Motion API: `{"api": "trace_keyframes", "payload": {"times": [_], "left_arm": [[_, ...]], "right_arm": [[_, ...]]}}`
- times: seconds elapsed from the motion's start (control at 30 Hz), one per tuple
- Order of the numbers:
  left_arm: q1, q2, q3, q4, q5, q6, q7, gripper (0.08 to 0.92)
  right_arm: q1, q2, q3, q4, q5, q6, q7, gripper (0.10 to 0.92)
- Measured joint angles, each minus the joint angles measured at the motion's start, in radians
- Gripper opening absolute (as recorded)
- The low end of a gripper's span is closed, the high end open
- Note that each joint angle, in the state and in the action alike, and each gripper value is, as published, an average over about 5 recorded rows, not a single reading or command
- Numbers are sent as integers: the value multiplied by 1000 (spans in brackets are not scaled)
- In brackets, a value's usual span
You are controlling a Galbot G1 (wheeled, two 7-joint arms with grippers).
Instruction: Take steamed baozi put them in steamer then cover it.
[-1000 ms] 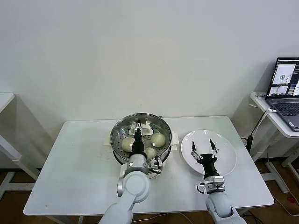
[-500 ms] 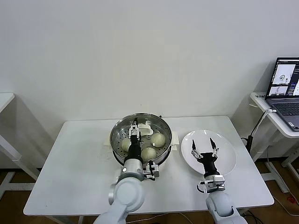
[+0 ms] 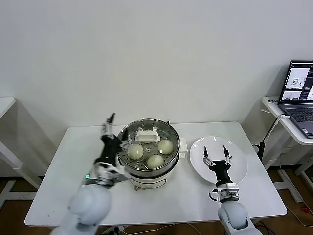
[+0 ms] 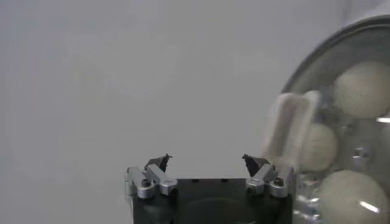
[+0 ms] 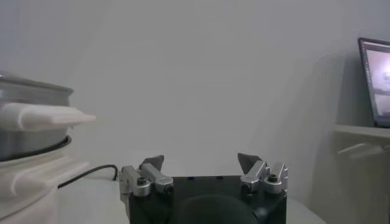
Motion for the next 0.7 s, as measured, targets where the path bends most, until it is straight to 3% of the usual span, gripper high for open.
{"api": "trace_keyframes", "payload": {"times": [0.3, 0.7], "left_arm": [[103, 26, -267, 112, -527, -231, -124, 823], [230, 29, -406, 267, -837, -487, -110, 823]], "right_arm": [[-46, -19, 29, 61, 86, -33, -2, 823], [-107, -33, 71, 111, 152, -44, -15, 823]]}}
